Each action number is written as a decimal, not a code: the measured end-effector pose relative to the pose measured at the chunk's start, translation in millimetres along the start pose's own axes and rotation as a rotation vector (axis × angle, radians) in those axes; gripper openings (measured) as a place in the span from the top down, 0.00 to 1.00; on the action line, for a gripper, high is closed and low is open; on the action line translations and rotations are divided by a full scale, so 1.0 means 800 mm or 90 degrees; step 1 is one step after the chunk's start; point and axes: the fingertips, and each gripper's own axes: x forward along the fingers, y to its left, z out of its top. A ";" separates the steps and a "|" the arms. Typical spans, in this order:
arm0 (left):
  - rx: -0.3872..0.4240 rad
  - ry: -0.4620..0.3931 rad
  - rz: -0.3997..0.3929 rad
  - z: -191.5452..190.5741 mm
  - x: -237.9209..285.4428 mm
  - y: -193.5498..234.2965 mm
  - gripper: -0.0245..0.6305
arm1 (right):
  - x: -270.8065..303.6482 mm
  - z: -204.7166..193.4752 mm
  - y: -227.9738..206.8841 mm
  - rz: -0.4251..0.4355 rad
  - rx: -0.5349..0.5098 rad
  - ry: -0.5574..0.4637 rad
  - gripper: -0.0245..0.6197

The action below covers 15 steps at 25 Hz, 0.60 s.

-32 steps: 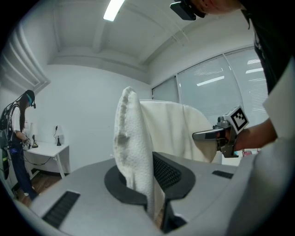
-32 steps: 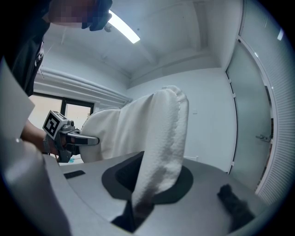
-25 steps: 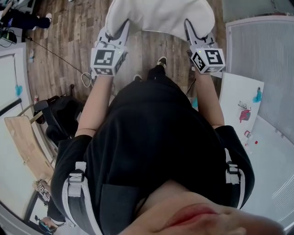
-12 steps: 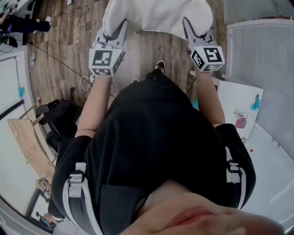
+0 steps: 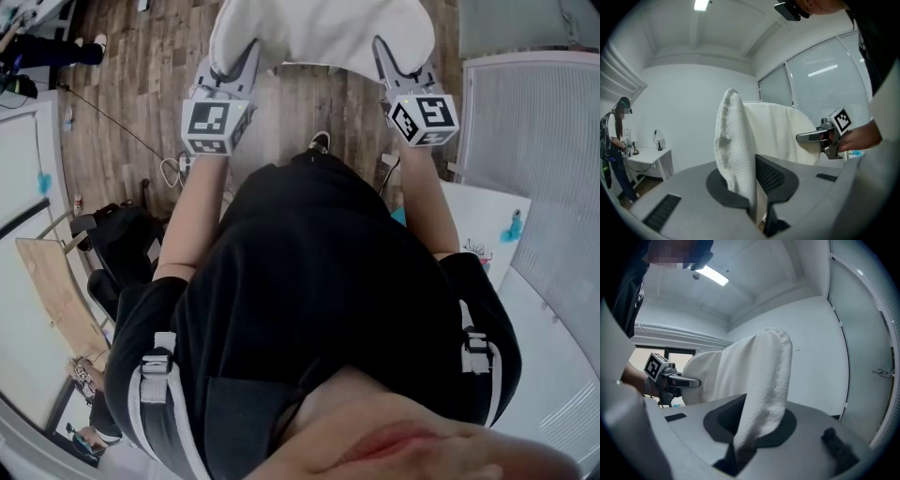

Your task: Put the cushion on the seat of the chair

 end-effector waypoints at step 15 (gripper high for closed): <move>0.006 0.008 0.025 0.009 0.050 -0.016 0.88 | 0.011 -0.002 -0.058 0.028 0.000 0.005 0.87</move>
